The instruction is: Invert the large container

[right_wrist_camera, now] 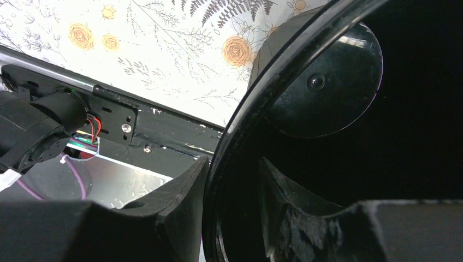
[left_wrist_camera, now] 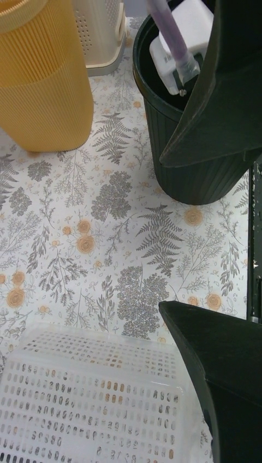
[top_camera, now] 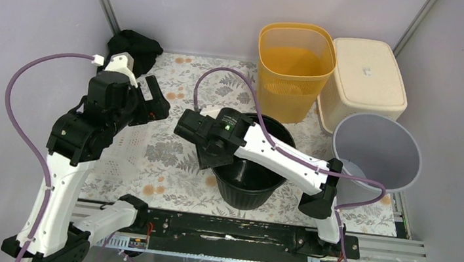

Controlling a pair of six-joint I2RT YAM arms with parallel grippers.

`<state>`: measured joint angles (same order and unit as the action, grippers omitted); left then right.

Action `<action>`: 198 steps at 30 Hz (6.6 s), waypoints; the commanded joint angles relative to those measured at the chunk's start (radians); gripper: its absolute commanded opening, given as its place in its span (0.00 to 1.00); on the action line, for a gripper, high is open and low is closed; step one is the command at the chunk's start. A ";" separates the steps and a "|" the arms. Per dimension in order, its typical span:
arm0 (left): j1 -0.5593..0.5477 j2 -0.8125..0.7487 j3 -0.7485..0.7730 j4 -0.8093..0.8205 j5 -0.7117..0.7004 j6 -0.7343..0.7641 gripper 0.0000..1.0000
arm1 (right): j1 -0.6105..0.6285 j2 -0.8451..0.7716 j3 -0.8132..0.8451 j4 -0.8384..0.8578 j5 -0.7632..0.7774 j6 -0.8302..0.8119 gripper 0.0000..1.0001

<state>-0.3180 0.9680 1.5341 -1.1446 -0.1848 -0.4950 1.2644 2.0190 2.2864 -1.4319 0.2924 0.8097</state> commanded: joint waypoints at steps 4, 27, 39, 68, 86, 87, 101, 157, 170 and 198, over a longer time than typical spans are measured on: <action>0.010 -0.020 0.065 0.022 -0.051 0.018 1.00 | 0.009 -0.011 -0.048 0.021 -0.039 0.001 0.31; 0.010 -0.015 0.245 0.005 -0.015 -0.063 1.00 | -0.239 -0.188 0.126 0.161 -0.252 -0.145 0.00; 0.009 0.035 0.471 -0.052 0.023 -0.094 1.00 | -0.364 -0.204 0.049 0.653 -0.454 0.035 0.00; 0.008 0.058 0.590 -0.098 0.069 -0.096 1.00 | -0.383 -0.300 -0.878 2.300 -0.518 0.693 0.00; 0.008 0.057 0.538 -0.074 0.073 -0.093 1.00 | -0.348 -0.038 -0.922 2.712 -0.488 0.878 0.00; 0.008 0.057 0.538 -0.074 0.072 -0.093 1.00 | -0.344 -0.018 -0.917 2.735 -0.485 0.889 0.00; 0.008 0.054 0.517 -0.069 0.069 -0.089 1.00 | -0.301 0.086 -1.015 2.859 -0.461 0.924 0.00; 0.007 0.031 0.416 -0.012 0.100 -0.104 1.00 | -0.340 -0.375 -1.710 2.229 -0.473 0.521 0.45; 0.008 0.014 0.372 0.009 0.107 -0.113 1.00 | -0.342 -0.410 -1.759 2.105 -0.447 0.491 0.47; 0.008 -0.012 0.250 0.053 0.098 -0.107 1.00 | -0.394 -0.332 -1.467 1.873 -0.507 0.355 0.48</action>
<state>-0.3180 0.9588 1.8011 -1.1549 -0.0929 -0.6117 0.8783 1.6886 0.7757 0.4568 -0.1940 1.1954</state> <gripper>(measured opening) 0.998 0.480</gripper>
